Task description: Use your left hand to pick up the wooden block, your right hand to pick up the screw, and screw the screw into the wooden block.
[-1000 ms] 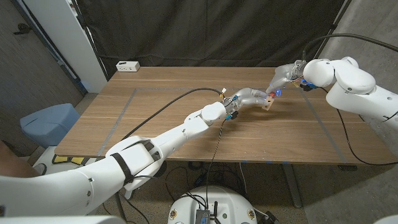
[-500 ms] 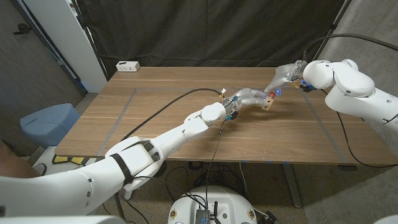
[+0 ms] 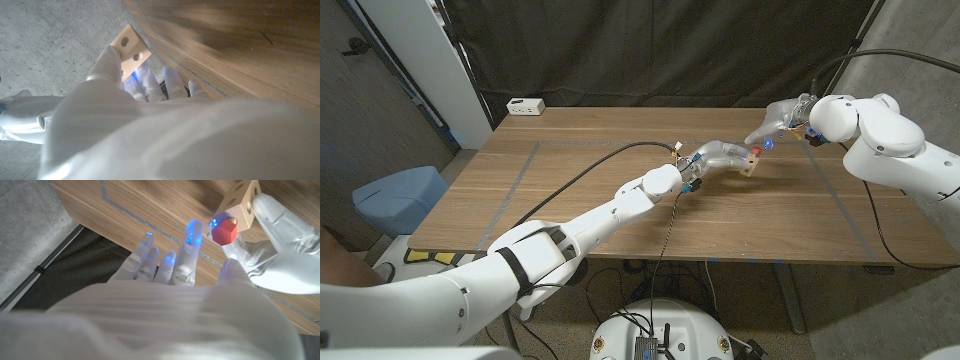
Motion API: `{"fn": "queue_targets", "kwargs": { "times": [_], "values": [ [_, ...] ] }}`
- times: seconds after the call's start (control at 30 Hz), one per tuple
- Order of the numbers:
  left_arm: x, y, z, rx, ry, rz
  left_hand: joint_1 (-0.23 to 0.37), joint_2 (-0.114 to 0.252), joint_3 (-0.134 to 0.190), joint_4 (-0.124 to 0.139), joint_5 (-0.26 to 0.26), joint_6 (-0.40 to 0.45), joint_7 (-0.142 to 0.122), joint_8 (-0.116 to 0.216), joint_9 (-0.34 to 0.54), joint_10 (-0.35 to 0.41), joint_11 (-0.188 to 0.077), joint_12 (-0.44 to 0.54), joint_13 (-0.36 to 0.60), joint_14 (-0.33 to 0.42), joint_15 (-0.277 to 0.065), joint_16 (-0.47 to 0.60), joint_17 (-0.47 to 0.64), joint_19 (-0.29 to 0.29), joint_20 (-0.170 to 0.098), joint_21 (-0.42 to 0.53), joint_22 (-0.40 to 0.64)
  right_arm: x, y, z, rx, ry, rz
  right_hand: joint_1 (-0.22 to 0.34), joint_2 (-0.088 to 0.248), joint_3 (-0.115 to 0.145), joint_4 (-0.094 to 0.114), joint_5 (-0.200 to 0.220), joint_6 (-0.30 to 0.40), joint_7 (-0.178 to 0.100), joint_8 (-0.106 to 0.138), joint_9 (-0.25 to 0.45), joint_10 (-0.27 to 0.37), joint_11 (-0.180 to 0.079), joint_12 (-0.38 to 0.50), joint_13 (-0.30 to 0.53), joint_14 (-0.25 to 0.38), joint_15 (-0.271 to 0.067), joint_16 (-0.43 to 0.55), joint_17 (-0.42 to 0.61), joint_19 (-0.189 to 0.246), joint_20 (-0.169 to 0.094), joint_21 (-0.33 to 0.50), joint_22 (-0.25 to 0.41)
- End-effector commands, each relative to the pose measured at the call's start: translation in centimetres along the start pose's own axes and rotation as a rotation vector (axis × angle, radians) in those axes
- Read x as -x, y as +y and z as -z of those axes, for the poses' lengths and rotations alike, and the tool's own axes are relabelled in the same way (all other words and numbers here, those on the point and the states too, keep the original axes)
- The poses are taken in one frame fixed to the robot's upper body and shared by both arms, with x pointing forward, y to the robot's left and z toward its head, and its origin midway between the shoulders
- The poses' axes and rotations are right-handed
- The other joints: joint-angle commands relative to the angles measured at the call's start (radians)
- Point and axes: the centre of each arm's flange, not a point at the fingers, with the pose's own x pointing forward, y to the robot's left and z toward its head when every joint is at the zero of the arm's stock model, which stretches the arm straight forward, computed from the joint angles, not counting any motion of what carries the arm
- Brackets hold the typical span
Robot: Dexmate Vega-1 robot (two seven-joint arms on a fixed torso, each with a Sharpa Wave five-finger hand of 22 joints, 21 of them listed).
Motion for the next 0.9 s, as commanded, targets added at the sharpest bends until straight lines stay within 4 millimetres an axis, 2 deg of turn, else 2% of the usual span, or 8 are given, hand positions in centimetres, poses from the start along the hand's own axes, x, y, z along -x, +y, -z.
{"fn": "queue_targets", "kwargs": {
  "times": [0.03,0.27,0.37,0.47,0.67,0.77,0.9],
  "values": [
    [0.2,0.2,0.0,0.000,-0.008,-0.012,-0.008,0.024,0.027,0.026,0.008,0.087,0.024,0.005,0.001,0.007,-0.002,0.008,0.090,0.006,-0.044,-0.003,0.003,-0.006,0.003,-0.001,0.002,0.7,-0.1,0.2,-0.019,0.023,0.030,-0.013,0.000,-0.003,-0.002,0.013,-0.040,0.002,-0.021,0.005,-0.012,0.010,-0.006,0.003,-0.012,-0.085,-0.011,-0.001,-0.006,0.001,0.000,0.003],
    [0.3,0.5,-0.1,-0.004,-0.017,-0.023,-0.009,0.023,0.026,0.026,0.008,0.089,0.023,0.005,0.001,0.007,-0.002,0.008,0.090,0.006,-0.044,-0.003,0.003,-0.006,0.002,-0.001,0.002,1.4,-0.1,0.7,-0.071,0.032,0.079,-0.024,0.006,-0.006,0.001,0.017,-0.093,0.003,-0.048,0.009,-0.035,0.030,-0.009,0.004,-0.023,-0.069,-0.019,0.001,-0.017,0.010,-0.001,0.003],
    [0.4,0.7,-0.1,-0.007,-0.020,-0.032,-0.010,0.024,0.026,0.027,0.007,0.089,0.024,0.006,0.001,0.009,-0.002,0.009,0.090,0.005,-0.044,-0.003,0.003,-0.007,0.004,-0.001,0.002,1.7,0.0,1.1,-0.103,0.034,0.102,-0.026,0.007,-0.006,0.000,0.018,-0.120,0.002,-0.062,0.010,-0.039,0.029,-0.008,0.004,-0.027,-0.066,-0.021,0.000,-0.021,0.015,-0.002,0.003],
    [0.5,1.0,-0.2,-0.011,-0.022,-0.046,-0.010,0.023,0.025,0.027,0.007,0.091,0.024,0.006,0.001,0.010,-0.002,0.009,0.090,0.006,-0.045,-0.003,0.003,-0.007,0.004,-0.001,0.002,2.0,0.2,1.3,-0.144,0.033,0.128,-0.025,0.010,-0.005,-0.001,0.019,-0.139,0.006,-0.072,0.011,-0.047,0.039,-0.008,0.005,-0.035,-0.059,-0.025,0.000,-0.021,0.027,0.000,0.003],
    [0.7,1.3,-0.2,-0.013,-0.027,-0.064,-0.010,0.022,0.025,0.026,0.007,0.092,0.023,0.007,0.001,0.011,-0.002,0.009,0.090,0.007,-0.045,-0.003,0.003,-0.006,0.004,-0.001,0.002,2.4,0.6,1.6,-0.222,0.020,0.171,-0.022,0.019,-0.002,-0.004,0.019,-0.158,0.010,-0.083,0.012,-0.049,0.050,-0.006,0.005,-0.043,-0.045,-0.027,0.000,-0.023,0.040,0.000,0.003],
    [0.7,1.6,-0.3,-0.015,-0.033,-0.072,-0.009,0.022,0.025,0.026,0.007,0.094,0.024,0.007,0.001,0.011,-0.002,0.009,0.089,0.007,-0.046,-0.002,0.003,-0.005,0.002,-0.001,0.002,2.5,0.9,1.8,-0.266,0.020,0.192,-0.022,0.023,-0.003,-0.007,0.018,-0.171,0.011,-0.092,0.013,-0.053,0.075,-0.005,0.006,-0.044,-0.037,-0.026,0.001,-0.021,0.043,0.001,0.003],
    [0.7,2.2,-0.5,-0.020,-0.045,-0.085,-0.010,0.021,0.024,0.026,0.006,0.094,0.024,0.007,0.001,0.012,-0.002,0.009,0.089,0.007,-0.046,-0.002,0.003,-0.004,0.002,0.000,0.002,2.6,1.2,1.9,-0.318,0.019,0.223,-0.021,0.025,-0.003,-0.008,0.018,-0.180,0.014,-0.098,0.013,-0.055,0.081,-0.004,0.006,-0.044,-0.031,-0.025,0.001,-0.020,0.045,0.002,0.003]
  ]
}}
